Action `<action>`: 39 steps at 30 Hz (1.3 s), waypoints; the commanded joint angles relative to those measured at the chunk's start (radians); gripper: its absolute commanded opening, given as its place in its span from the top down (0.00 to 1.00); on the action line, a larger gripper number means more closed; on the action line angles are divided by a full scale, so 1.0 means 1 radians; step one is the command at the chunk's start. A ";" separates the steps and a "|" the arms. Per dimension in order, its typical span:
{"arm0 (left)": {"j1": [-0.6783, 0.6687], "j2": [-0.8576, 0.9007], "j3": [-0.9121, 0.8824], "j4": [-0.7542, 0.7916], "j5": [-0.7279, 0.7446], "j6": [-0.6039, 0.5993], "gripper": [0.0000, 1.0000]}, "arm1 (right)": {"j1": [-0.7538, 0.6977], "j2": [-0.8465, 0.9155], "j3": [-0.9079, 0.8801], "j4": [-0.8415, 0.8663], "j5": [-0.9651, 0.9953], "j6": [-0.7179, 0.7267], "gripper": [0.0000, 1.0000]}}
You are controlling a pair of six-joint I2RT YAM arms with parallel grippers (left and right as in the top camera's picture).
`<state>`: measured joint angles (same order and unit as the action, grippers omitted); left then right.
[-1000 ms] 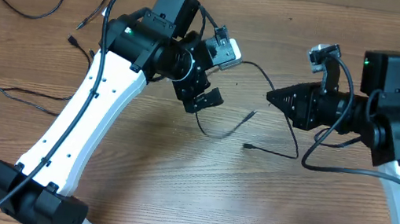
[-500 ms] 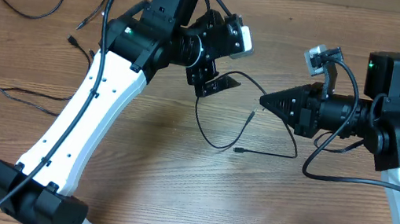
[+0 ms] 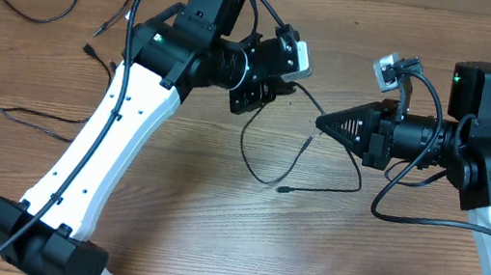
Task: Untangle cables
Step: 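Lift the cable with both grippers and hold it between them, then carry the cable left with the left gripper, releasing it from the right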
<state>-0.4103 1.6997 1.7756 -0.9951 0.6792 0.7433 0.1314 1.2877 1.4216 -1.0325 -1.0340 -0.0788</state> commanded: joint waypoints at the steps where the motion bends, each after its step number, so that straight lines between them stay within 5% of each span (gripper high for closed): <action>1: 0.002 -0.024 0.019 -0.008 0.028 0.005 0.96 | -0.002 -0.023 0.029 0.007 -0.014 -0.008 0.96; 6: 0.008 -0.027 0.019 0.004 0.024 -0.071 0.96 | -0.002 -0.023 0.029 -0.004 0.040 -0.003 0.92; 10: 0.046 -0.040 0.046 0.016 0.019 -0.247 0.96 | -0.002 -0.023 0.029 -0.050 0.159 0.000 0.29; 13: 0.112 -0.067 0.080 0.016 -0.013 -0.397 0.96 | -0.002 -0.023 0.029 -0.095 0.268 0.000 0.00; 22: 0.275 -0.238 0.090 -0.130 -0.328 -0.743 0.96 | -0.002 -0.018 0.023 -0.136 0.376 -0.001 0.00; 29: 0.278 -0.348 0.090 -0.235 -0.530 -0.855 0.96 | -0.002 -0.010 0.022 -0.137 0.417 -0.001 0.00; 32: 0.278 -0.375 0.090 -0.308 -0.624 -1.065 0.96 | -0.002 -0.006 0.021 -0.137 0.425 -0.001 0.00; 39: 0.278 -0.393 0.090 -0.451 -0.588 -1.436 0.96 | -0.002 -0.002 0.019 -0.137 0.452 -0.001 0.00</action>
<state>-0.1349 1.3266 1.8458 -1.4143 0.0959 -0.4488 0.1314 1.2877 1.4250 -1.1709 -0.6083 -0.0784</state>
